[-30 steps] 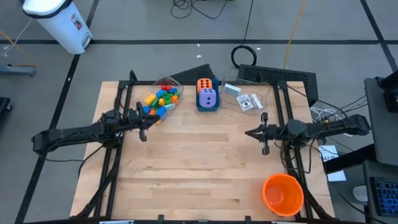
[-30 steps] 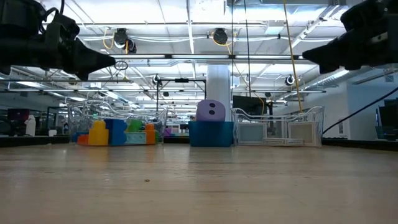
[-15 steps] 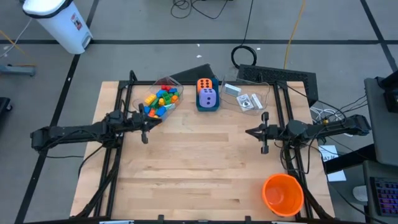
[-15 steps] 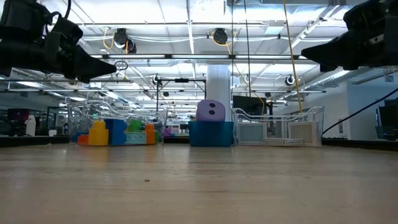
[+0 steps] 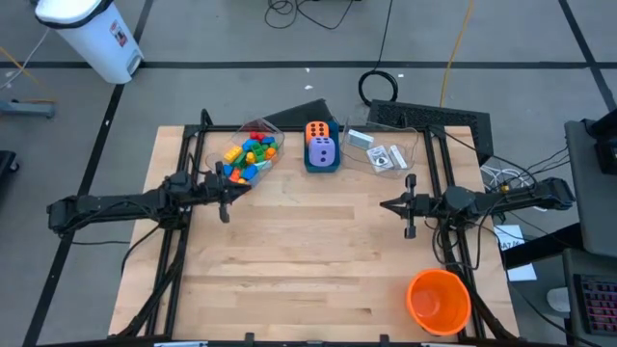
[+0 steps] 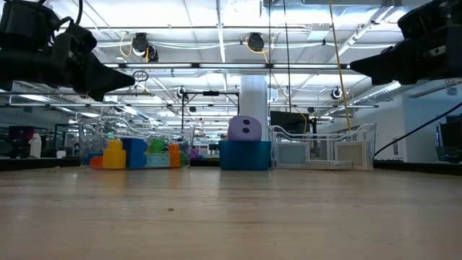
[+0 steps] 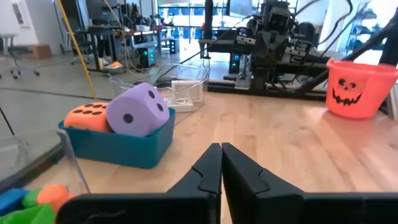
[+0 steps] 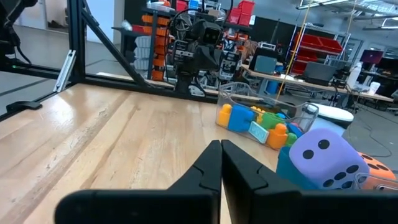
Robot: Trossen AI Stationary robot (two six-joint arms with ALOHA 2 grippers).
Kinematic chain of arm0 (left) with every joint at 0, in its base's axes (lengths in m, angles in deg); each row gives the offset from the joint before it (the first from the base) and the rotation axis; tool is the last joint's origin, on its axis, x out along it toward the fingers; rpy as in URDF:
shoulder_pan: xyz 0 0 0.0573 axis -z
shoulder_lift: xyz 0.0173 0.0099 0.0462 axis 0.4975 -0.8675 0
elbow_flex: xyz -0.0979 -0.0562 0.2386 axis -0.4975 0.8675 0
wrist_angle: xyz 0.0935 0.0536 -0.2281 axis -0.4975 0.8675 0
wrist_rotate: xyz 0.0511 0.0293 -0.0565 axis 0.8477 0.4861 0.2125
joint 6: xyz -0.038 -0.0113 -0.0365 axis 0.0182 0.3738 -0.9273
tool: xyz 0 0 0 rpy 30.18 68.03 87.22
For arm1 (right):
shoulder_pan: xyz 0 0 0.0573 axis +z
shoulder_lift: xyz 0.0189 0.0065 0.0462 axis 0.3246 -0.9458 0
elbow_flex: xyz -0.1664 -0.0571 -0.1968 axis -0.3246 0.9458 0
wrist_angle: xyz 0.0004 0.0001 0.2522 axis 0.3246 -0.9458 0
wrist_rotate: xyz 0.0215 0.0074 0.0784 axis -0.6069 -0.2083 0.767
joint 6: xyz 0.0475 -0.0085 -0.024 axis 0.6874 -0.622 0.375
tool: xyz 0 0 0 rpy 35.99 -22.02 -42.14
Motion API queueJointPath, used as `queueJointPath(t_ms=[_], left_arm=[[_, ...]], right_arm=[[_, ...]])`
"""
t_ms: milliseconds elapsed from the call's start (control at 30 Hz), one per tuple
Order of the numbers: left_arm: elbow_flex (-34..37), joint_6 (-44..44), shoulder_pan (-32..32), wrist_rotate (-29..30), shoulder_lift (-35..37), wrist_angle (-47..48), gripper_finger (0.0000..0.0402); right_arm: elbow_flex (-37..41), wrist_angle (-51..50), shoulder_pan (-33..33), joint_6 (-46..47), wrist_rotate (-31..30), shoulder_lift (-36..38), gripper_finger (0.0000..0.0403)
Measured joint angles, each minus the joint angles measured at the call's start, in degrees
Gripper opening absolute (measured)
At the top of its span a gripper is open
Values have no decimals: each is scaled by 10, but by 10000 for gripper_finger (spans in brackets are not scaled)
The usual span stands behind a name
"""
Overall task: Pick & Place Toys
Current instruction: Return to home position
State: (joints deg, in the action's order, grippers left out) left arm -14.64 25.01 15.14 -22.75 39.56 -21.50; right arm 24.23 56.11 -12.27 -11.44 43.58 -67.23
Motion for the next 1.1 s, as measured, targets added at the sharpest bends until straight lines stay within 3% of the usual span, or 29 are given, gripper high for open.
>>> queueJointPath(t_ms=[267, 767, 1100], left_arm=[[0, -12, 0, 0, 0, -3, 45], [0, -11, 0, 0, 0, -3, 47], [-1, -11, 0, 0, 50, -1, 47]], right_arm=[[0, 0, 0, -5, 2, 0, 5], [1, 0, 0, -5, 2, 1, 8], [1, 0, 0, -5, 2, 66, 9]])
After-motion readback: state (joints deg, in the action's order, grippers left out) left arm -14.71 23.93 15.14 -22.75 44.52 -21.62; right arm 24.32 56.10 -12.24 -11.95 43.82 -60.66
